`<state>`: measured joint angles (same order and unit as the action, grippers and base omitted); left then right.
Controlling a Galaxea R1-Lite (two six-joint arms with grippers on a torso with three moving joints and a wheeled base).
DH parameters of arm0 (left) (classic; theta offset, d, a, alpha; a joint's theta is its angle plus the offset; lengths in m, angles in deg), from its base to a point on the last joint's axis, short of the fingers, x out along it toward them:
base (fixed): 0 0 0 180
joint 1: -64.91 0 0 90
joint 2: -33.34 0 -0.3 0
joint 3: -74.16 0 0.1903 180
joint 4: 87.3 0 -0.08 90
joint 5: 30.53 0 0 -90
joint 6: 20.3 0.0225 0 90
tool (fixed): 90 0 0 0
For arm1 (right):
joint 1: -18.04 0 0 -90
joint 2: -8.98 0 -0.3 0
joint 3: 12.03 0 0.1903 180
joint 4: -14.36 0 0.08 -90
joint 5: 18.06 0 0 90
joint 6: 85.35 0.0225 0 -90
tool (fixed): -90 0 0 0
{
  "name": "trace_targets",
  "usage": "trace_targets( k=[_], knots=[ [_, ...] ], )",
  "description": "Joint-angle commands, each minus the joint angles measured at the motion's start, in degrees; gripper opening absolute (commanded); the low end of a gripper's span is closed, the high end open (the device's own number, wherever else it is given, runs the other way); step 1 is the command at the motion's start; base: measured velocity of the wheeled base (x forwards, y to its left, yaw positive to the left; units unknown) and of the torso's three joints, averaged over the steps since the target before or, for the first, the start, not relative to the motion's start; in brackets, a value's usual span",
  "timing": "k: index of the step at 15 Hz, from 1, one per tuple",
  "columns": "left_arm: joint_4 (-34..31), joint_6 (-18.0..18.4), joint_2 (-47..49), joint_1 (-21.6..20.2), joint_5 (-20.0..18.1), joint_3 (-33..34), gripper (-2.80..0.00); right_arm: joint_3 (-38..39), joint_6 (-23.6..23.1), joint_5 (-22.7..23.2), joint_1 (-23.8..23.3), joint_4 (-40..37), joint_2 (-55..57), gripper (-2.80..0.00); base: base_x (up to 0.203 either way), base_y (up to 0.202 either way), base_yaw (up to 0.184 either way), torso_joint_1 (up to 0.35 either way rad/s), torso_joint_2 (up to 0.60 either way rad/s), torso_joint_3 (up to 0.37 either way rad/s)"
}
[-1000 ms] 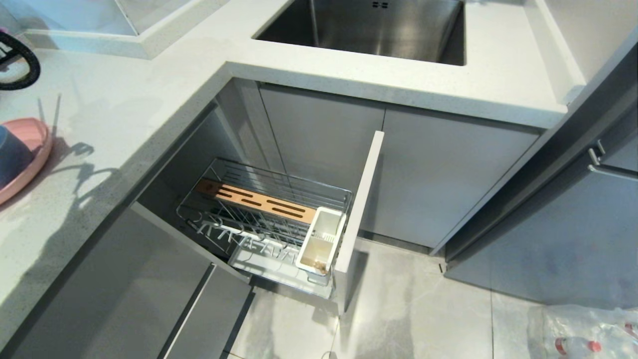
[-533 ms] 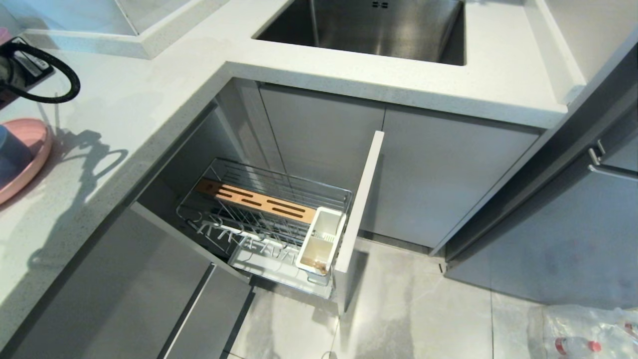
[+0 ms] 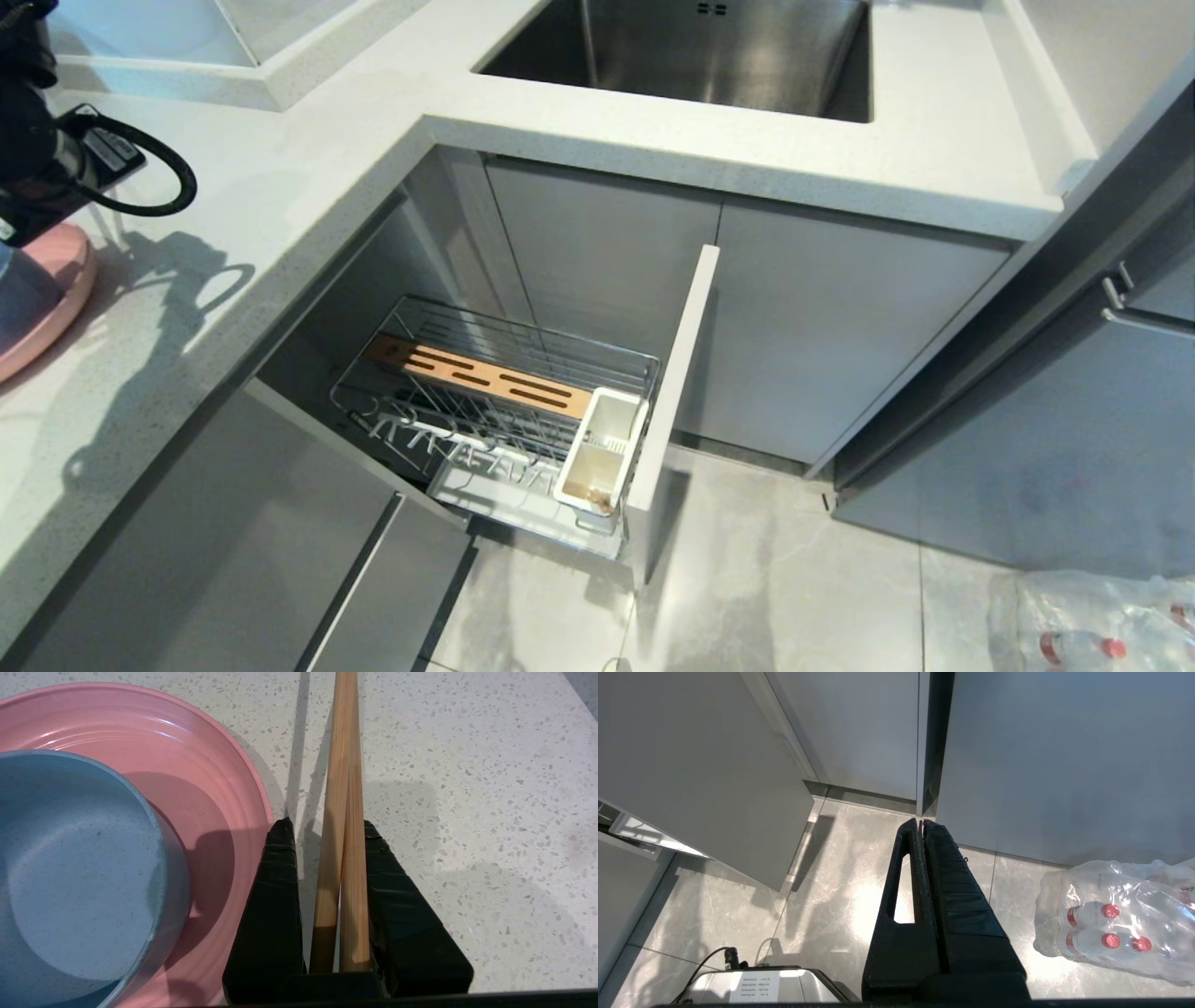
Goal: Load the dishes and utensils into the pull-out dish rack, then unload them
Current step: Take the chopsticks out of the cupboard
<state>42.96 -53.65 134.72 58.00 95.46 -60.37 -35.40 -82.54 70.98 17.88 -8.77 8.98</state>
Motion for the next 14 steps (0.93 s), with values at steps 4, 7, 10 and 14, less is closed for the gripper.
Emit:
trace_targets(
  k=[4, 7, 10, 14],
  knots=[
    [0.52, -0.83, 1.53, -0.03, 0.15, -0.02, -2.8, 0.0, 0.0, 0.0, 0.06, 0.03, 0.0, -2.8, 0.0, 0.0, 0.0, 0.0, 0.0, 0.0],
    [1.36, -1.44, 2.16, -0.03, 0.14, -0.07, -2.8, 0.0, 0.0, 0.0, -0.02, 0.03, 0.0, -2.8, 0.0, 0.0, 0.0, 0.0, 0.0, 0.0],
    [1.42, -2.16, 2.64, 0.23, 0.13, -0.08, -2.8, 0.0, 0.0, 0.0, 0.0, 0.03, 0.0, -2.8, 0.0, 0.0, 0.0, 0.0, 0.0, 0.0],
    [1.23, -2.33, 2.85, 0.41, 0.05, -0.02, -2.8, 0.0, 0.0, 0.0, 0.06, 0.03, 0.0, -2.8, 0.0, 0.0, 0.0, 0.0, 0.0, 0.0]
  ],
)
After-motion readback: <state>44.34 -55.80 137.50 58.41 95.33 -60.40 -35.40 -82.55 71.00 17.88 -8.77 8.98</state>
